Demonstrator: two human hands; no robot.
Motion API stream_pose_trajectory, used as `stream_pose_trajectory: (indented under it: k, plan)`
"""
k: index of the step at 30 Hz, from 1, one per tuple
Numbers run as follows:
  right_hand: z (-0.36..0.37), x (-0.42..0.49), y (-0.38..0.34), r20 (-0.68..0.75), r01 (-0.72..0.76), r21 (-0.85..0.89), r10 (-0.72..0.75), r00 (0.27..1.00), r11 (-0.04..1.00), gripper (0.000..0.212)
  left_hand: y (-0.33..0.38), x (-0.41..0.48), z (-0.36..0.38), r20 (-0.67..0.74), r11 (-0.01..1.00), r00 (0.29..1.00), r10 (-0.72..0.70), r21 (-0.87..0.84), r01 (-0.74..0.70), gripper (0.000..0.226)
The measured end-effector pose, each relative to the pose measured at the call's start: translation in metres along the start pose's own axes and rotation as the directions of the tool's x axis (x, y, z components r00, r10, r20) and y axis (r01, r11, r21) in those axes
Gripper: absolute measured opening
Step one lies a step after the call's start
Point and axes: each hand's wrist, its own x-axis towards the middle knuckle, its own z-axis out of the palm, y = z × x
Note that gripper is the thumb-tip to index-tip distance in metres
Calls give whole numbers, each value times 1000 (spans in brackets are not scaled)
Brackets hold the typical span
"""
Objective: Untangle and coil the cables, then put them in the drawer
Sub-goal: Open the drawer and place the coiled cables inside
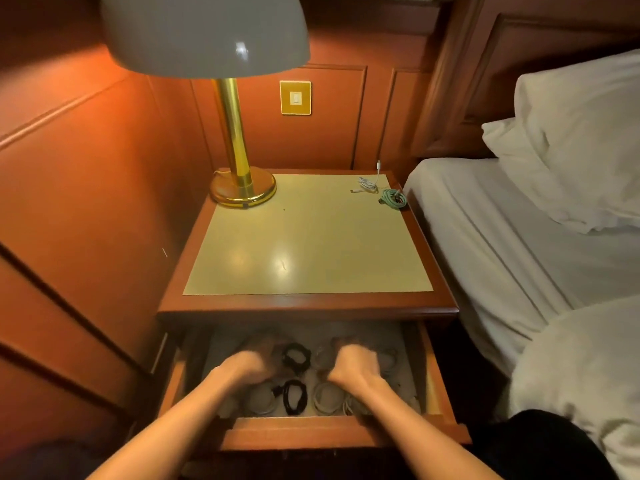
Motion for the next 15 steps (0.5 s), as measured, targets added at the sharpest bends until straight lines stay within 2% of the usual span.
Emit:
stream_pose_trajectory:
  k: [2, 5, 7, 9, 11, 13, 15]
  plan:
    - [6, 4, 2, 27, -8, 9, 7, 1000, 1000, 45, -28, 26, 21, 57, 998, 998, -11, 57, 8, 63]
    - [-7, -1, 0, 8, 24, -52, -23, 1000, 998, 40, -56, 35, 27, 132, 981, 989, -71, 186, 46, 59]
    - [-25, -11, -1, -9, 78, -98, -80, 997, 992, 38, -16, 10, -8, 158, 970, 986, -59, 241, 20, 45]
    - [-50, -25, 3, 6, 123, -98, -123, 992, 988, 43, 25, -11, -43, 221, 958, 973, 71, 256, -128, 37]
    - [-84, -36, 13, 6, 180, -21, -180, 984, 983, 48, 60, -25, -83, 333, 942, 920, 207, 187, -279, 34]
    - [-126, -32, 27, -39, 196, 126, -193, 981, 973, 41, 82, -23, -117, 397, 954, 876, 274, 6, -301, 28]
    - [-167, -7, 45, -207, 160, 198, -118, 971, 967, 42, 94, 2, -141, 235, 948, 920, 313, -138, -288, 21]
